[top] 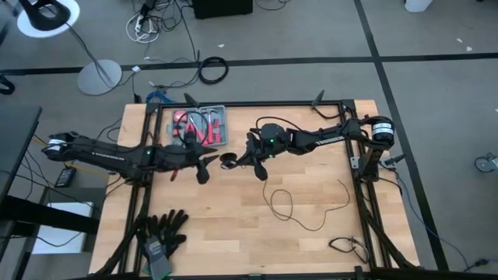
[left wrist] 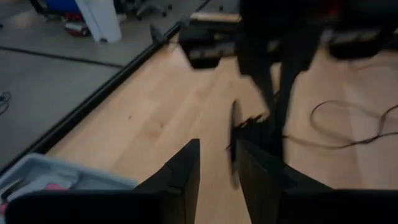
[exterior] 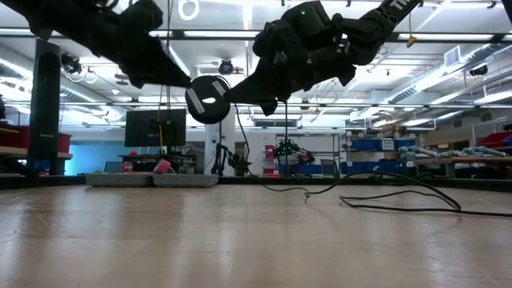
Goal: Coil cords
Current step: Coil the black wire onto the spool
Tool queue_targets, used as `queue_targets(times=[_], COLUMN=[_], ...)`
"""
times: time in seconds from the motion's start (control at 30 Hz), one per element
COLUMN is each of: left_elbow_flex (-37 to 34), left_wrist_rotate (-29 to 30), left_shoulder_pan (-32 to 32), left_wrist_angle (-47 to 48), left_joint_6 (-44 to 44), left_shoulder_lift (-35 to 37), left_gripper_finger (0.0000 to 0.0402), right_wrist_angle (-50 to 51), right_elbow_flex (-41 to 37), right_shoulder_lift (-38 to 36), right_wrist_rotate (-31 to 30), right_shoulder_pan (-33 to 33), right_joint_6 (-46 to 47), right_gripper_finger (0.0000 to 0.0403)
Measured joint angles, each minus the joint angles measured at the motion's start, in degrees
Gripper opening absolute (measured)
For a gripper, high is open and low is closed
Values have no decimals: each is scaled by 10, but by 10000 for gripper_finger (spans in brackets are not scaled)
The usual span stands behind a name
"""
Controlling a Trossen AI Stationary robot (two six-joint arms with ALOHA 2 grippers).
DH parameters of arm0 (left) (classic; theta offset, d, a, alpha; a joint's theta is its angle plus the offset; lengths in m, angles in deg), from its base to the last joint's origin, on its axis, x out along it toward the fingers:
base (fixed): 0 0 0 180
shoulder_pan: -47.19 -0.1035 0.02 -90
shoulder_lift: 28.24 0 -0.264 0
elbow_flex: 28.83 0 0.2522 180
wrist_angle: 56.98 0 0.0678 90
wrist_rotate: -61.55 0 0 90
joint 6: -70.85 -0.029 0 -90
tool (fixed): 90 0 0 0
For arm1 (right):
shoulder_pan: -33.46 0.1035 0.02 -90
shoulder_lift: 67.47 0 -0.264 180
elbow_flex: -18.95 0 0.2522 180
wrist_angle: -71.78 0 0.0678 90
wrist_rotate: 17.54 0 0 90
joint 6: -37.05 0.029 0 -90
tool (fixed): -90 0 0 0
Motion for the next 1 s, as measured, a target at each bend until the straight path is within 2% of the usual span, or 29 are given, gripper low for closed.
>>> queue_targets(times=[0.27,0.57,0.83,1.0], left_elbow_flex=[0,0,-1,-1], left_wrist_rotate=[-42,-153,-191,-216], left_shoulder_pan=[-22,-58,-75,-84], left_wrist_angle=[-13,-44,-78,-97], left_joint_6=[17,42,46,43], left_shoulder_lift=[-16,-38,-84,-89], left_gripper_finger=[83,82,81,77], right_wrist_angle=[49,51,56,63], right_elbow_flex=[0,0,0,0], right_shoulder_lift=[-27,-27,-27,-27], right_wrist_rotate=[-20,-28,-29,-30], right_shoulder_pan=[4,11,12,13], right_joint_6=[-32,-46,-46,-46], right_gripper_finger=[0,0,0,0])
